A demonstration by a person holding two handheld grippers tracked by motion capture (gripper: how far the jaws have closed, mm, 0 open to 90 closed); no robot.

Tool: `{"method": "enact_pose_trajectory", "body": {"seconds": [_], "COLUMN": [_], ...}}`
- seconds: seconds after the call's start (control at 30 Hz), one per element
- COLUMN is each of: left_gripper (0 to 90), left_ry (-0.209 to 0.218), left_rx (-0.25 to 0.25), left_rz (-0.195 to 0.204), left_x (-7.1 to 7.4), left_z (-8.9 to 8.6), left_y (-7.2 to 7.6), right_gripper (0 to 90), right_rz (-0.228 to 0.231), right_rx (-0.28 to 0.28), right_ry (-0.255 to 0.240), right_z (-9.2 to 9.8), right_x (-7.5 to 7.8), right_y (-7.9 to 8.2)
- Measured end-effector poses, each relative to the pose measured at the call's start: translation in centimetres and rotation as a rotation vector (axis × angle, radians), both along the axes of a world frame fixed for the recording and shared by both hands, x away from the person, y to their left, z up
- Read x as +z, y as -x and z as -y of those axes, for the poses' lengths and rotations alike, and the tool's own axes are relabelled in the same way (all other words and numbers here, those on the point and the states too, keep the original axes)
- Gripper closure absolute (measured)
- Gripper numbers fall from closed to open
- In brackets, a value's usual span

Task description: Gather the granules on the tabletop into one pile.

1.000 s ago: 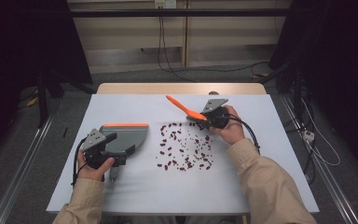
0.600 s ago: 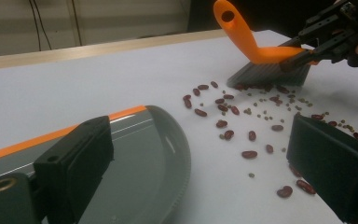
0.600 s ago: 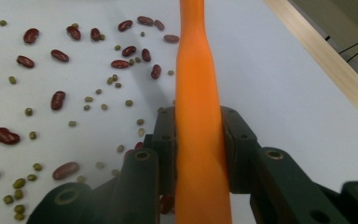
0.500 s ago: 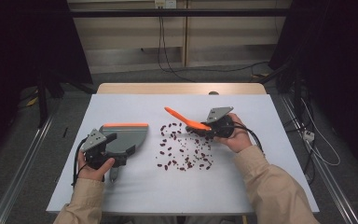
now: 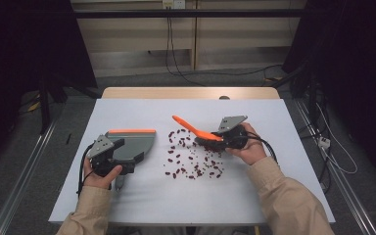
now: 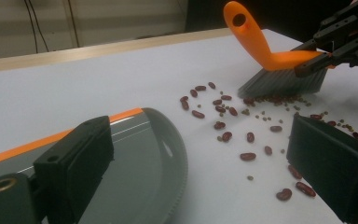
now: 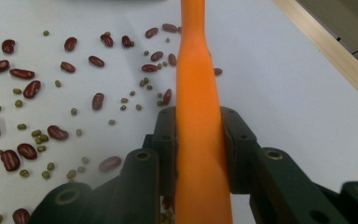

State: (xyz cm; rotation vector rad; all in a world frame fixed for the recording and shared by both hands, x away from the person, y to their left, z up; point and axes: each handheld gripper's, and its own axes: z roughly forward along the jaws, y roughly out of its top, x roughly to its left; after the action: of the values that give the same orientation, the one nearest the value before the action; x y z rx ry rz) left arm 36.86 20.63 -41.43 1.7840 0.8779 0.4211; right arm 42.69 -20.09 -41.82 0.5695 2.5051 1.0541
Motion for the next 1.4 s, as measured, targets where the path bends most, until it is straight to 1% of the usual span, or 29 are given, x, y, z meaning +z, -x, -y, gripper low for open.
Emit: {"method": "enact_pose_trajectory", "body": {"seconds": [0.13, 0.2, 0.3, 0.4, 0.47, 0.5, 0.63, 0.67, 0.83, 0.93, 1.03, 1.13, 1.17, 1.23, 1.27, 1.3, 1.37, 1.4], "left_gripper": [7.1, 7.0, 7.0, 7.1, 7.1, 7.1, 7.1, 7.0, 7.0, 7.1, 7.0, 7.0, 7.0, 7.0, 7.0, 7.0, 7.0, 7.0], "left_ry": [0.002, 0.001, -0.001, 0.005, 0.004, 0.005, 0.001, -0.001, 0.0, -0.002, -0.003, -0.001, 0.002, -0.005, -0.004, -0.006, -0.008, -0.007], "left_rx": [0.002, -0.001, -0.004, 0.0, -0.001, -0.002, -0.005, -0.005, -0.003, -0.003, -0.003, 0.0, 0.005, 0.007, 0.006, 0.006, 0.003, 0.003], "left_rz": [0.0, -0.002, -0.001, -0.002, -0.002, -0.003, -0.003, -0.005, -0.01, -0.011, -0.013, -0.015, -0.016, -0.016, -0.017, -0.016, -0.018, -0.018], "left_x": [0.0, 0.0, 0.0, 0.0, 0.0, 0.0, 0.0, 0.0, -0.1, -0.1, -0.1, -0.2, -0.2, -0.2, -0.3, -0.3, -0.3, -0.4], "left_z": [0.0, 0.0, 0.0, 0.0, 0.0, 0.0, 0.1, 0.1, 0.0, -0.1, -0.3, -0.5, -0.5, -0.6, -0.7, -0.6, -0.6, -0.5], "left_y": [0.0, 0.1, 0.1, 0.1, 0.0, 0.0, 0.0, 0.0, 0.0, 0.1, 0.2, 0.2, 0.2, 0.2, 0.2, 0.2, 0.2, 0.2], "right_gripper": [71.5, 71.6, 71.5, 71.6, 71.6, 71.6, 71.6, 71.6, 71.6, 71.6, 71.6, 71.6, 71.6, 71.6, 71.6, 71.6, 71.5, 71.5], "right_rz": [0.012, 0.02, 0.031, 0.034, 0.028, 0.032, 0.043, 0.046, 0.062, 0.068, 0.081, 0.079, 0.071, 0.057, 0.049, 0.043, 0.054, 0.052], "right_rx": [-0.026, -0.042, -0.072, -0.094, -0.104, -0.118, -0.134, -0.131, -0.115, -0.106, -0.092, -0.082, -0.077, -0.066, -0.05, -0.029, -0.006, 0.011], "right_ry": [-0.043, -0.053, -0.056, -0.067, -0.097, -0.104, -0.102, -0.109, -0.099, -0.106, -0.077, -0.084, -0.079, -0.06, -0.053, -0.069, -0.039, -0.027], "right_z": [0.2, 0.3, 0.5, 0.5, 0.5, 0.4, -0.3, -0.6, -2.0, -2.7, -3.4, -4.0, -4.2, -4.6, -4.8, -4.9, -5.2, -5.3], "right_x": [0.8, 1.2, 1.4, 1.3, 1.1, 0.9, 0.4, 0.3, 0.2, 0.2, 0.1, -0.2, -0.4, -0.9, -1.2, -1.3, -1.3, -1.2], "right_y": [-0.3, -0.6, -1.4, -2.3, -3.0, -3.2, -4.3, -4.6, -5.8, -6.4, -7.0, -7.6, -7.7, -7.8, -7.7, -7.6, -7.2, -7.0]}}
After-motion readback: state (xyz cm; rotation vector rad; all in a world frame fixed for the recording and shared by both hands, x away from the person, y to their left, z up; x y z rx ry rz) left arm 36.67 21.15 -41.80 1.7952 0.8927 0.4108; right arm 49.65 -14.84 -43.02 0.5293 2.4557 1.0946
